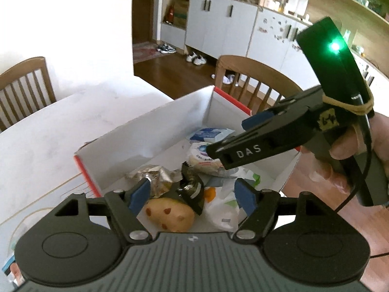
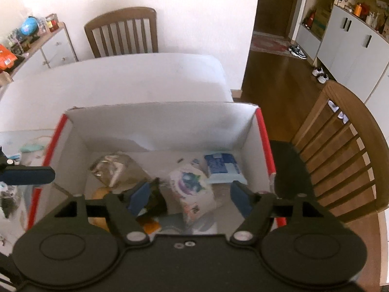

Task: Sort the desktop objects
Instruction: 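Withdraw both open grippers from the shoebox back over the table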

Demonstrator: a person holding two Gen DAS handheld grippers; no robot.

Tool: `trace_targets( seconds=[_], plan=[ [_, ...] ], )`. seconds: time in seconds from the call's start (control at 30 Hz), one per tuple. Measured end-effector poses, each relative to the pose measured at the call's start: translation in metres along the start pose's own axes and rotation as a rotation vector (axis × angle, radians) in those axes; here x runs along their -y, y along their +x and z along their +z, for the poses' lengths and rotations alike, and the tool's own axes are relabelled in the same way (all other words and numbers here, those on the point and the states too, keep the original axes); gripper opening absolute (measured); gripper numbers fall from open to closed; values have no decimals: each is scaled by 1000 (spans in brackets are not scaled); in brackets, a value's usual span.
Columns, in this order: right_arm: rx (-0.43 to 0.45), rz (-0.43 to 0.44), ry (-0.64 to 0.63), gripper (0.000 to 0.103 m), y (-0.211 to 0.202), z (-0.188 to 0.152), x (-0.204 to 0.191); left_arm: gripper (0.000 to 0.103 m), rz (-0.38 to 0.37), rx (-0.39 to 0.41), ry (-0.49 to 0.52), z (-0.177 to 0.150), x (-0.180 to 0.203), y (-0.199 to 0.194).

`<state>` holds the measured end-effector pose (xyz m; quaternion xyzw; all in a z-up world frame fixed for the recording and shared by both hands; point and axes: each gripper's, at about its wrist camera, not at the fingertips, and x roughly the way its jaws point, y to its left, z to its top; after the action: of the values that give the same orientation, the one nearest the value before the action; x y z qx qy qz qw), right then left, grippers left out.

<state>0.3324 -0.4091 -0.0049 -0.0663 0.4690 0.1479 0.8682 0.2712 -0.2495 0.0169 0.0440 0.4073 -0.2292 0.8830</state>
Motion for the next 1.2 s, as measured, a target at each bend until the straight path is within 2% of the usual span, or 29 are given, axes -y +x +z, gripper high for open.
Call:
trace_targets(
  seconds=[0.2, 0.33, 0.43, 0.53, 0.63, 0.7, 0.83, 1.2],
  plan=[
    [34, 23, 4, 77, -16, -3, -13, 77, 13, 24, -22, -8, -8, -15],
    [61, 26, 7, 86, -24, -7, -22, 77, 9, 33, -38, -16, -15, -24],
    [81, 40, 12, 88, -31, -12, -31, 77, 6, 35, -47, -24, -19, -33],
    [104, 66, 17, 91, -39, -15, -40, 84, 12, 46, -49, -34, -25, -44],
    [126, 78, 12, 97, -47, -18, -54, 84, 6, 55, -52, -44, -31, -53],
    [129, 82, 11, 97, -49, -20, -64, 87, 8, 65, -53, -50, -35, -58],
    [133, 88, 11, 97, -53, -22, -82, 99, 23, 79, -55, -63, -45, -71],
    [170, 105, -9, 100, -62, -34, -136, 102, 95, 118, -60, -101, -73, -105]
  ],
)
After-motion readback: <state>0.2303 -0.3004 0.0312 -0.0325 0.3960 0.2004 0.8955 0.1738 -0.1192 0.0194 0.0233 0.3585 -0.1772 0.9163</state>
